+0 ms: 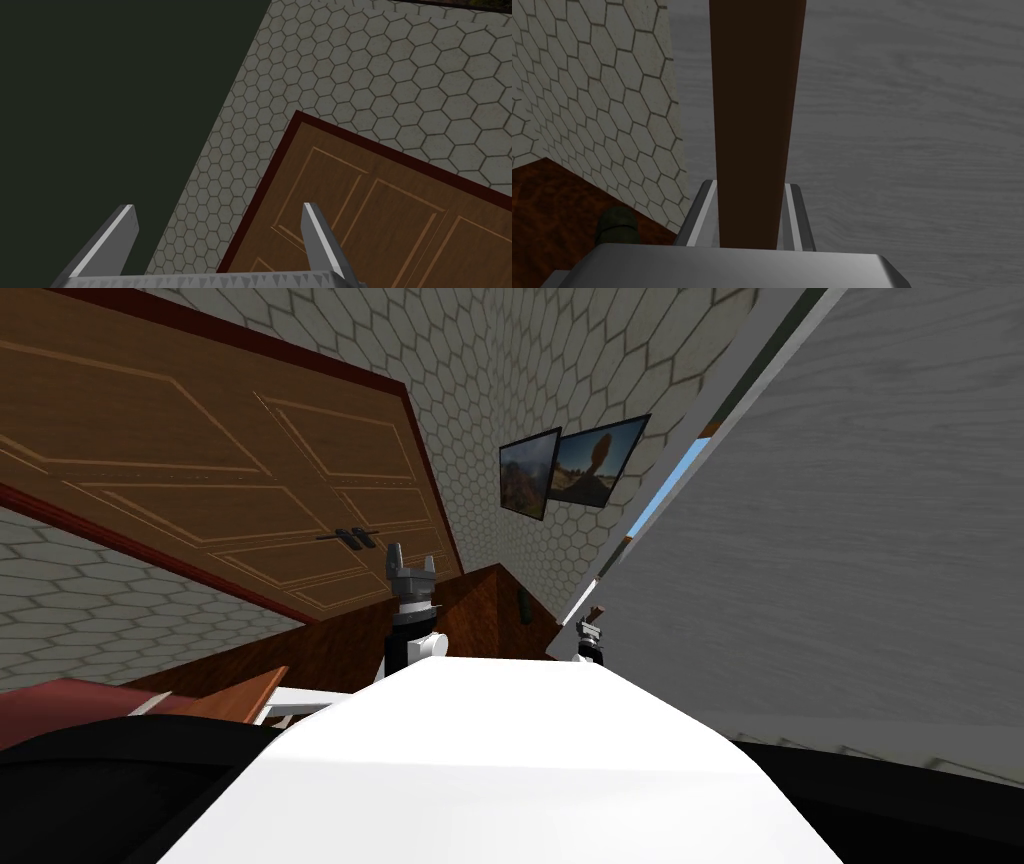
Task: Pull the door open
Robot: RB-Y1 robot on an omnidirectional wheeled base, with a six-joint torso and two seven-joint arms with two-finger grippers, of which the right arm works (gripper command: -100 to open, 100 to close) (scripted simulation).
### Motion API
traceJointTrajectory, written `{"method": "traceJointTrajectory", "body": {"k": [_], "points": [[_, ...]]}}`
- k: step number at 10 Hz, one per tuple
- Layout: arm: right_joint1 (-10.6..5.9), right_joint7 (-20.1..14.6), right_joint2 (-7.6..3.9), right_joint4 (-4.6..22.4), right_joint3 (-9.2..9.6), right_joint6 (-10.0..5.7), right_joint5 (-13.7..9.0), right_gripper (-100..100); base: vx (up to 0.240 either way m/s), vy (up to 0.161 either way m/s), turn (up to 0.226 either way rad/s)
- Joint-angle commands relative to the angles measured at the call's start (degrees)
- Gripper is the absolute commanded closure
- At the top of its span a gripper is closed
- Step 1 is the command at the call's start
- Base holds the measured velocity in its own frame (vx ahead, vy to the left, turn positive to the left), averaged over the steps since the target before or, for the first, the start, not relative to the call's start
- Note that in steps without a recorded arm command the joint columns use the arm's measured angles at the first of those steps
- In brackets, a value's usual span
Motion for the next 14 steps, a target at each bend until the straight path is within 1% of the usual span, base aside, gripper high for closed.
{"method": "traceJointTrajectory", "body": {"k": [1,6,7,8,10,14], "points": [[0.4,-0.3,-0.21,-1.0,0.95,0.12,0.6,100,-0.211,-0.031,0.071],[0.65,-2.1,-0.82,-2.4,4.07,0.41,2.6,100,-0.203,-0.013,0.057],[1.12,-1.5,-0.77,-3.2,3.56,0.96,2.3,100,-0.094,-0.004,0.024],[1.63,-2.3,-1.17,-3.6,4.72,1.01,2.8,100,-0.116,-0.01,0.065],[2.01,-3.3,-1.81,-4.1,5.9,0.69,3.4,100,-0.221,0.006,0.084],[2.88,-5.7,-3.28,-5.0,8.57,-0.03,4.7,100,-0.207,-0.031,0.074]]}}
